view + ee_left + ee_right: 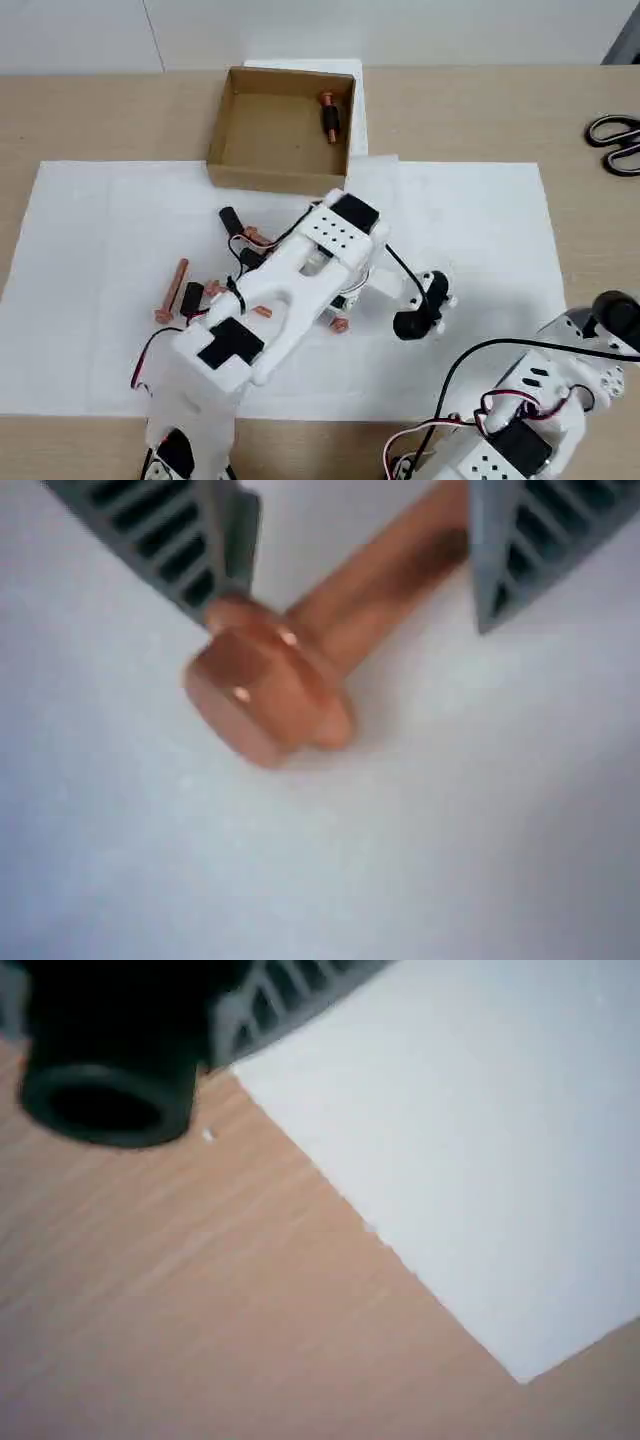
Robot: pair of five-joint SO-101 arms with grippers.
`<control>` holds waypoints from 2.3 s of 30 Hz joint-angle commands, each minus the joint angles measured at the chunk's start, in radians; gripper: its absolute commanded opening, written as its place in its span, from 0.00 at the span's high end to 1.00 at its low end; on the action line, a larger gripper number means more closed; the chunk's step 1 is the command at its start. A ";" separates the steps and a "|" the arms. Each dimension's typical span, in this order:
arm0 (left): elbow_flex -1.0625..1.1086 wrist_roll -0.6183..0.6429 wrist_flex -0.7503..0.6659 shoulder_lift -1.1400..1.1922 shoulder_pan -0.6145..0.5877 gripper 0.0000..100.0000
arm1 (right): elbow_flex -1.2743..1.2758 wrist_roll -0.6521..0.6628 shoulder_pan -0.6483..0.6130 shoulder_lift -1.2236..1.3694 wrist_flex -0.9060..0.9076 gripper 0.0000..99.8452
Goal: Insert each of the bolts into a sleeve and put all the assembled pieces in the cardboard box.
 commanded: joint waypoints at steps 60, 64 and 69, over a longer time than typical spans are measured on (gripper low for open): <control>0.143 1.439 -0.160 -1.243 -0.359 0.99 | -0.006 0.391 -1.069 -0.007 -0.568 1.00; 0.271 1.591 -0.410 -1.338 -0.437 0.99 | 0.051 0.391 -1.141 -0.008 -0.573 1.00; 0.544 1.510 -0.763 -1.445 -0.345 0.99 | 0.081 0.391 -1.271 -0.008 -0.576 1.00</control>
